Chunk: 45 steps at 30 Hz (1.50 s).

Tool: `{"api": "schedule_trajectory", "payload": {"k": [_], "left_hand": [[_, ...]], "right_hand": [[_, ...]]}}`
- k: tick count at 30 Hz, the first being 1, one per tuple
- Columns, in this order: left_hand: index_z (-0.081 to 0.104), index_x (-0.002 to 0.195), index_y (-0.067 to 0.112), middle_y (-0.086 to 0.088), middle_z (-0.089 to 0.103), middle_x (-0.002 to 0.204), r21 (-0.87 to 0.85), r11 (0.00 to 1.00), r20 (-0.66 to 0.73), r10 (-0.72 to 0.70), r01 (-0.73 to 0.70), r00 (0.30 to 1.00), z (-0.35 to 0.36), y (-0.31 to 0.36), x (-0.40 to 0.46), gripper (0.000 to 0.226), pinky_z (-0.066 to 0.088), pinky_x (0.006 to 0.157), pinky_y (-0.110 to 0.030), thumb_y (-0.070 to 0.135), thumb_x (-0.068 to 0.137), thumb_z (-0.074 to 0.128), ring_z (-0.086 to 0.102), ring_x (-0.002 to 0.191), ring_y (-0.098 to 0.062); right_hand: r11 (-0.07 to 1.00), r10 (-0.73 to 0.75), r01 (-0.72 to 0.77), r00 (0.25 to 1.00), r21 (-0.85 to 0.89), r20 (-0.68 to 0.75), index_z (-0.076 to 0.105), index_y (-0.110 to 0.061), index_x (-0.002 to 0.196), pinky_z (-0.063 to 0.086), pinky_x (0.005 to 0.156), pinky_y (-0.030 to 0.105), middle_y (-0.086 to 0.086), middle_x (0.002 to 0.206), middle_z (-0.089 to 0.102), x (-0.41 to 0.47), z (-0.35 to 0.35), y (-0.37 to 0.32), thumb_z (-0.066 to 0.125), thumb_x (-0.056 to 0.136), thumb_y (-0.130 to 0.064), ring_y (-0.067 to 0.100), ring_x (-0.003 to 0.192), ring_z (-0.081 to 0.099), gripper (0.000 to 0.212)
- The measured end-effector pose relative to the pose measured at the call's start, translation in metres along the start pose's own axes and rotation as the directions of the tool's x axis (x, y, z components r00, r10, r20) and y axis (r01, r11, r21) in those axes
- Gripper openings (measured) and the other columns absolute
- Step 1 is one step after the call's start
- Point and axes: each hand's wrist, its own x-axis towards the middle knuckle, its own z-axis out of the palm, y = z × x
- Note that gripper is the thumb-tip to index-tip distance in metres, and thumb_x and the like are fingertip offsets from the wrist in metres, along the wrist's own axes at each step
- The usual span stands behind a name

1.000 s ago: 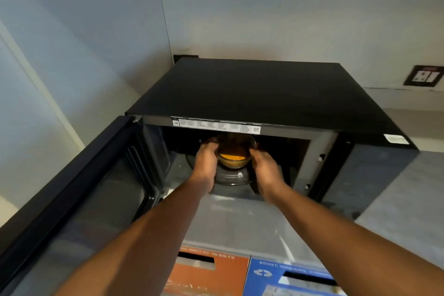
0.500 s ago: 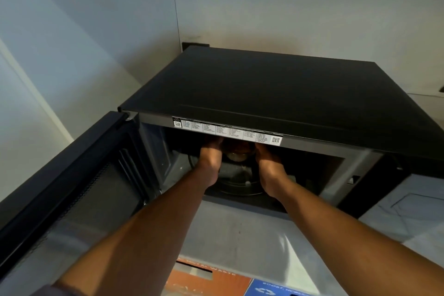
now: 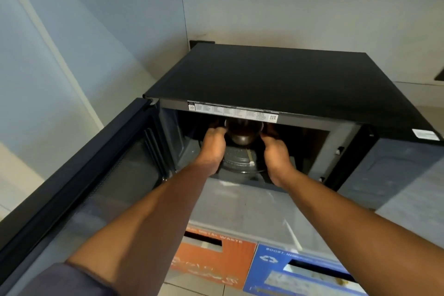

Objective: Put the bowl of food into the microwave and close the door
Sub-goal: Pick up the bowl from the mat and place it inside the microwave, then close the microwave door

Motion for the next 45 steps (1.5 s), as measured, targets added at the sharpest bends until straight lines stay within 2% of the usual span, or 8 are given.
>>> {"api": "schedule_trajectory", "payload": {"k": [3, 6, 10, 15, 24, 32, 39, 45], "left_hand": [[0.059, 0.119, 0.025, 0.008, 0.059, 0.12, -0.003, 0.996, 0.001, 0.093, -0.093, 0.996, -0.004, 0.003, -0.026, 0.023, 0.04, 0.09, -0.024, 0.018, 0.101, 0.046, 0.052, 0.115, -0.015], [0.038, 0.155, 0.011, -0.003, 0.044, 0.154, -0.012, 0.987, -0.002, 0.161, -0.161, 0.987, -0.011, 0.004, -0.057, 0.051, 0.027, 0.106, -0.023, 0.013, 0.104, 0.044, 0.038, 0.143, -0.019], [0.04, 0.153, 0.018, -0.005, 0.041, 0.158, 0.157, 0.952, -0.024, 0.27, -0.263, 0.963, -0.03, 0.011, -0.1, 0.048, 0.028, 0.108, -0.026, 0.025, 0.106, 0.044, 0.036, 0.147, -0.021], [0.038, 0.153, 0.011, -0.009, 0.029, 0.167, 0.801, 0.515, -0.044, 0.56, -0.306, 0.828, -0.072, 0.03, -0.147, 0.058, 0.014, 0.126, -0.049, 0.033, 0.101, 0.045, 0.008, 0.158, -0.03], [0.009, 0.16, 0.001, -0.027, 0.005, 0.168, 0.999, -0.028, -0.027, 0.426, 0.043, 0.904, -0.13, 0.07, -0.202, 0.09, -0.006, 0.122, -0.059, 0.051, 0.093, 0.041, -0.001, 0.155, -0.047], [0.015, 0.159, -0.001, -0.02, 0.02, 0.167, 0.992, -0.108, -0.043, 0.237, 0.07, 0.971, -0.141, 0.1, -0.22, 0.086, 0.035, 0.114, -0.048, 0.043, 0.093, 0.05, 0.031, 0.148, -0.041], [0.046, 0.15, 0.012, -0.016, 0.031, 0.165, 0.996, -0.086, 0.017, 0.145, -0.005, 0.989, -0.116, 0.12, -0.238, 0.061, 0.046, 0.099, -0.041, 0.036, 0.094, 0.048, 0.048, 0.139, -0.032], [0.031, 0.157, 0.008, -0.018, 0.017, 0.169, 0.997, -0.048, 0.069, 0.135, -0.063, 0.988, -0.081, 0.118, -0.24, 0.069, 0.038, 0.112, -0.045, 0.037, 0.096, 0.045, 0.035, 0.148, -0.038]], "right_hand": [[0.997, -0.076, 0.076, 0.997, -0.013, -0.013, 0.065, -0.023, 0.102, 0.045, 0.074, 0.017, -0.011, 0.097, 0.068, -0.023, 0.0, -0.003, 0.049, 0.103, -0.023, 0.001, 0.097, 0.065, 0.016], [0.986, -0.162, 0.163, 0.986, -0.022, 0.037, 0.053, -0.025, 0.139, 0.037, 0.091, 0.003, -0.025, 0.121, 0.058, -0.059, -0.002, -0.003, 0.044, 0.106, -0.019, -0.021, 0.106, 0.054, 0.035], [0.958, -0.243, 0.252, 0.967, -0.138, 0.077, 0.034, -0.019, 0.159, 0.024, 0.117, 0.025, -0.006, 0.16, 0.039, -0.111, -0.011, -0.019, 0.043, 0.108, -0.024, 0.007, 0.144, 0.034, 0.052], [0.703, -0.45, 0.434, 0.885, -0.564, 0.119, 0.039, -0.014, 0.157, 0.023, 0.124, 0.036, 0.007, 0.164, 0.037, -0.155, -0.036, -0.042, 0.047, 0.106, -0.025, 0.021, 0.151, 0.032, 0.052], [0.198, -0.573, 0.177, 0.819, -0.964, 0.033, 0.026, -0.015, 0.159, 0.017, 0.12, 0.06, 0.01, 0.171, 0.015, -0.185, -0.087, -0.089, 0.057, 0.095, -0.032, 0.034, 0.158, 0.004, 0.073], [0.082, -0.367, 0.036, 0.93, -0.996, 0.003, 0.007, -0.018, 0.165, 0.005, 0.125, 0.055, 0.005, 0.174, 0.0, -0.185, -0.127, -0.103, 0.055, 0.098, -0.038, 0.03, 0.158, -0.01, 0.084], [0.061, -0.364, 0.068, 0.93, -0.996, 0.042, 0.014, -0.018, 0.164, 0.005, 0.126, 0.054, 0.004, 0.174, 0.008, -0.186, -0.131, -0.112, 0.053, 0.097, -0.041, 0.028, 0.159, -0.006, 0.08], [0.128, -0.357, 0.071, 0.934, -0.989, 0.021, 0.027, -0.023, 0.161, 0.006, 0.121, 0.062, 0.0, 0.172, 0.019, -0.184, -0.134, -0.119, 0.051, 0.096, -0.049, 0.027, 0.158, 0.008, 0.074]]}}
